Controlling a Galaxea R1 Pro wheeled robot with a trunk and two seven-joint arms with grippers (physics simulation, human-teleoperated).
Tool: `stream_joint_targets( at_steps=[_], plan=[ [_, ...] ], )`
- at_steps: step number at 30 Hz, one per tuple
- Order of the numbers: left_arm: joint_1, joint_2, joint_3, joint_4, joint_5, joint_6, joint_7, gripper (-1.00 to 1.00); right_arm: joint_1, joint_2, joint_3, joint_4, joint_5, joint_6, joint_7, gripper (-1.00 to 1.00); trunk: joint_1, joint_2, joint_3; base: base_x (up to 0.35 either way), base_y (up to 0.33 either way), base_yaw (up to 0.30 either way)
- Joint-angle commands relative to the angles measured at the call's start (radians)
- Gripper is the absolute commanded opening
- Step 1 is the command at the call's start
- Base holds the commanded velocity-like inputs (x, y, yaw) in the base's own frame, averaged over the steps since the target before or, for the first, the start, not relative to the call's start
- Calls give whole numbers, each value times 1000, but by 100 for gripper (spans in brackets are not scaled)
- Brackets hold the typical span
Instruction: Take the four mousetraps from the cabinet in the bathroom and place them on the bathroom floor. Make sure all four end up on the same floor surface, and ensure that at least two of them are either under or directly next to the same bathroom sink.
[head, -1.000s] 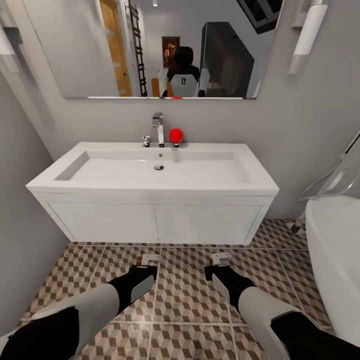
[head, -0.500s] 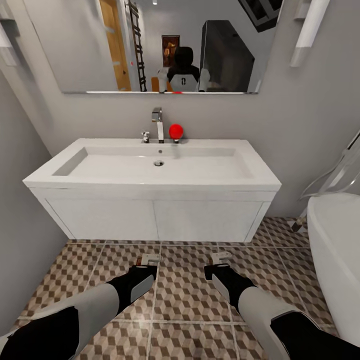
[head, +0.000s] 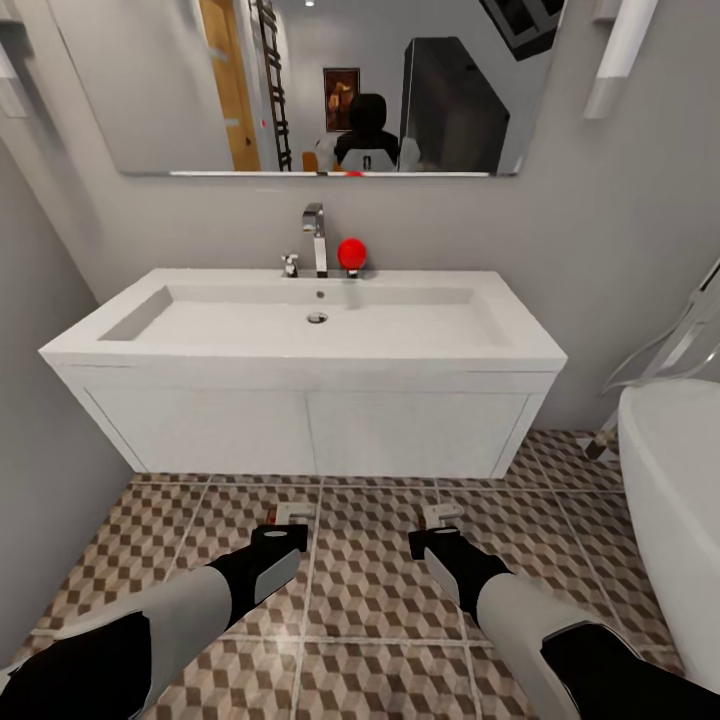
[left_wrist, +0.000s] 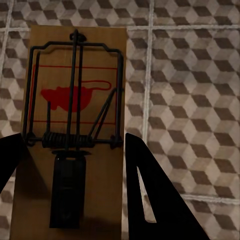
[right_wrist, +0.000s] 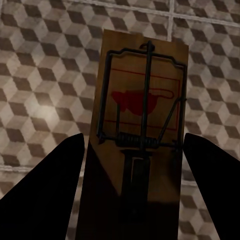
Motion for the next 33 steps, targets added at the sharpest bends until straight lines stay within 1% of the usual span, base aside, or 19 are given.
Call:
stream_joint_targets(
  at_steps=[1,3,6,9,17,33],
  plan=[
    [-1,0,-6,-2,-3,7,6,-100,0,0,9,-2,-10,5,-6,-100,4,-8,-4,0,0,0],
    [-1,0,-7,-2,-3,7,6,-100,0,-1,9,-2,-10,1,-6,-100,11,-22,-10,0,0,0],
    [-1,0,-7,-2,-3,7,5,-100,0,-1,9,-2,-11,-38,-6,-100,23,-43,-20,0,0,0],
    [-1,0,-7,-2,-3,6,5,-100,0,-3,9,-2,-11,-56,-6,-100,34,-64,-29,0,0,0],
    [-1,0,-8,-3,-3,6,5,-100,0,-2,9,0,-11,-61,-6,-100,65,-120,-56,0,0,16],
    [-1,0,-7,-2,-3,5,5,-100,0,-1,10,2,-10,-62,-6,-100,126,-232,-129,0,0,92]
  ],
)
